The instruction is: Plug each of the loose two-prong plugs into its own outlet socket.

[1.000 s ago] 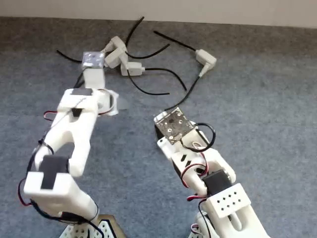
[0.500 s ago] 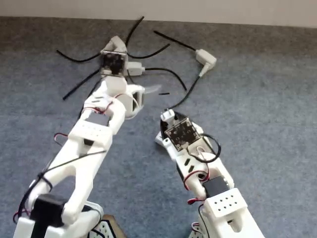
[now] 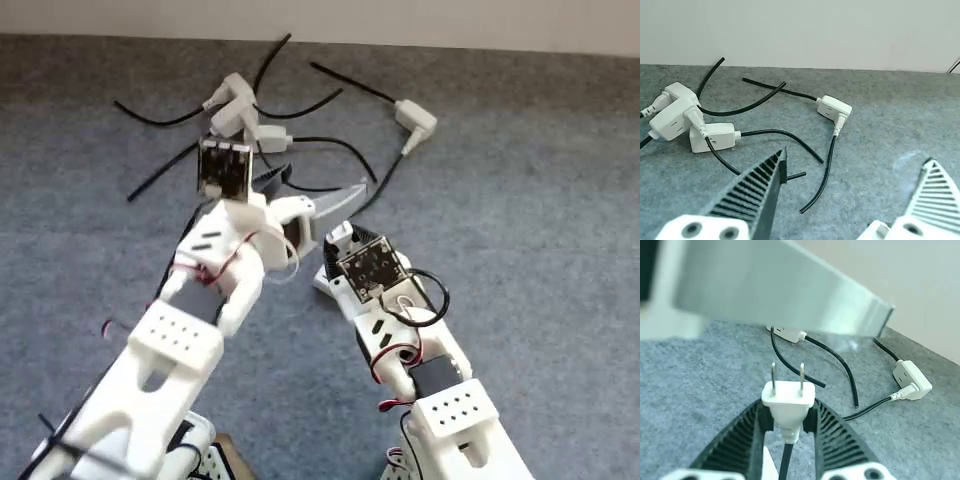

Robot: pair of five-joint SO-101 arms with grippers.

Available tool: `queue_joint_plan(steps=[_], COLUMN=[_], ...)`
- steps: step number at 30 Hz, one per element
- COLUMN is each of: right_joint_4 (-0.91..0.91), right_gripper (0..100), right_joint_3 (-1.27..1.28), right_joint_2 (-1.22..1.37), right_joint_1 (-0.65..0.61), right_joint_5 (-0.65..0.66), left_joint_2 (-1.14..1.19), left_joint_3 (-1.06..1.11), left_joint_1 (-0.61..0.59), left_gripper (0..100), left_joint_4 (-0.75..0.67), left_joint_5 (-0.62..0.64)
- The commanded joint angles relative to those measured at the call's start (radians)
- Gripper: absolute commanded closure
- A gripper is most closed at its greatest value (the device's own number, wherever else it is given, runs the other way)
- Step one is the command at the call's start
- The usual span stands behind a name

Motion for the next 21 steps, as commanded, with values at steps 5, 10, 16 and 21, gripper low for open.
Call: queue_joint_plan(steps=[5,10,16,21], right_joint_4=[-0.022,-0.022,-0.016,-0.015], right_gripper=[99.1,99.1,99.1,99.1], right_joint_3=[-0.007,-0.007,-0.007,-0.007], right_joint_2=[-0.021,-0.027,-0.027,-0.028], right_joint_1=[0.008,0.008,0.008,0.008], right_joint_5=[-0.015,-0.015,-0.015,-0.015], left_joint_2=[-0.168,-0.166,-0.160,-0.002], left_joint_3=[0.139,0.189,0.223,0.219], left_joint_1=[0.041,0.038,0.036,-0.035], left_gripper=[60,60,60,60], left_joint_4=[-0.018,-0.021,-0.021,-0.178], left_joint_5=[0.008,0.006,-0.003,-0.072])
